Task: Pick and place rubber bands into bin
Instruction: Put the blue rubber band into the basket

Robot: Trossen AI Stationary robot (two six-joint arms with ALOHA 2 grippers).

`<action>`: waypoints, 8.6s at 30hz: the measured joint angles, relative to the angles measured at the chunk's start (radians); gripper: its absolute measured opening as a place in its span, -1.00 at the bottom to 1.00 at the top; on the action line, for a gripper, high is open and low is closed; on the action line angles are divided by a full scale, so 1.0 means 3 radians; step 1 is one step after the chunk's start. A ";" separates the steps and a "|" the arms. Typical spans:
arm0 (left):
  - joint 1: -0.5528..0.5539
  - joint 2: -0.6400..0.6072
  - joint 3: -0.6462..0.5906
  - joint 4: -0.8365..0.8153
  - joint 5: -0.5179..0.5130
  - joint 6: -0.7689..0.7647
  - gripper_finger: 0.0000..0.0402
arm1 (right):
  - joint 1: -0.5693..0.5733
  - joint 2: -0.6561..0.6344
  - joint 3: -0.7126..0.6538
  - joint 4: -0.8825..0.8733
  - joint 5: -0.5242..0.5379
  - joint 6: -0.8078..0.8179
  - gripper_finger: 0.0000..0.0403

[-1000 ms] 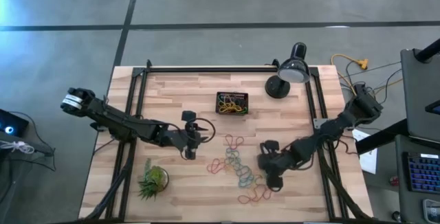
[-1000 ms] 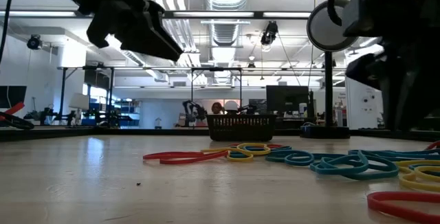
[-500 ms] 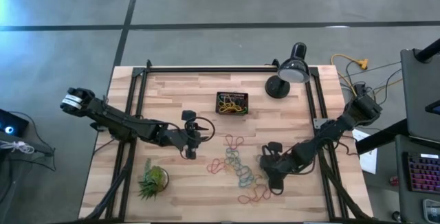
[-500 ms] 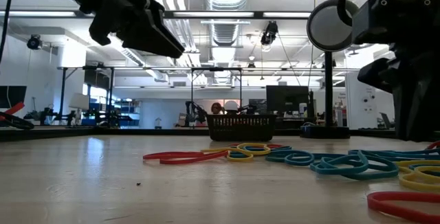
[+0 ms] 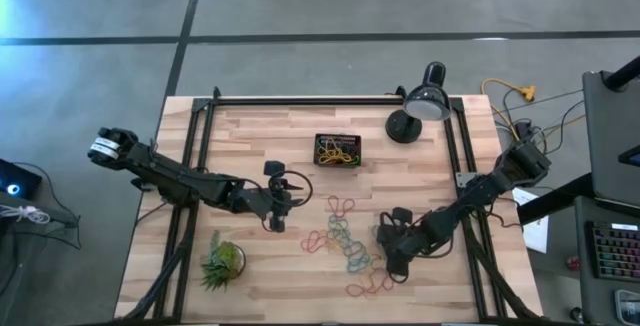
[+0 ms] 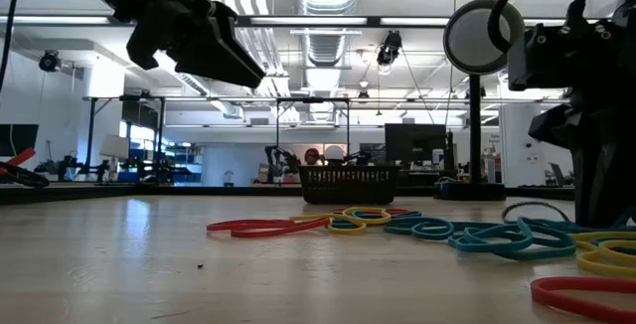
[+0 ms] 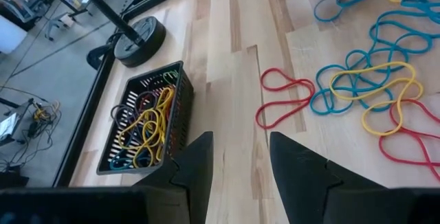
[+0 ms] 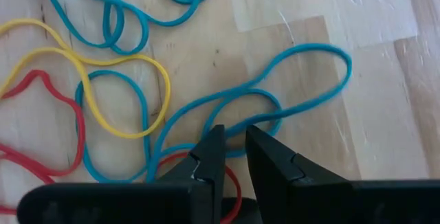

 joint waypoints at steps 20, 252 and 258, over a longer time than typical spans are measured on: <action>0.0000 0.0000 -0.0012 0.0001 -0.0002 0.0000 -0.36 | 0.0012 -0.0009 -0.0013 0.0153 -0.0351 0.0243 -0.71; 0.0003 0.0018 -0.0032 0.0085 -0.0002 0.0001 -0.36 | -0.1687 -0.0362 0.1520 -0.0422 0.1739 -0.3515 -0.96; 0.0003 0.0018 -0.0032 0.0084 -0.0002 0.0001 -0.36 | -0.2284 -0.0360 0.1248 0.0427 0.0912 -0.3824 -0.96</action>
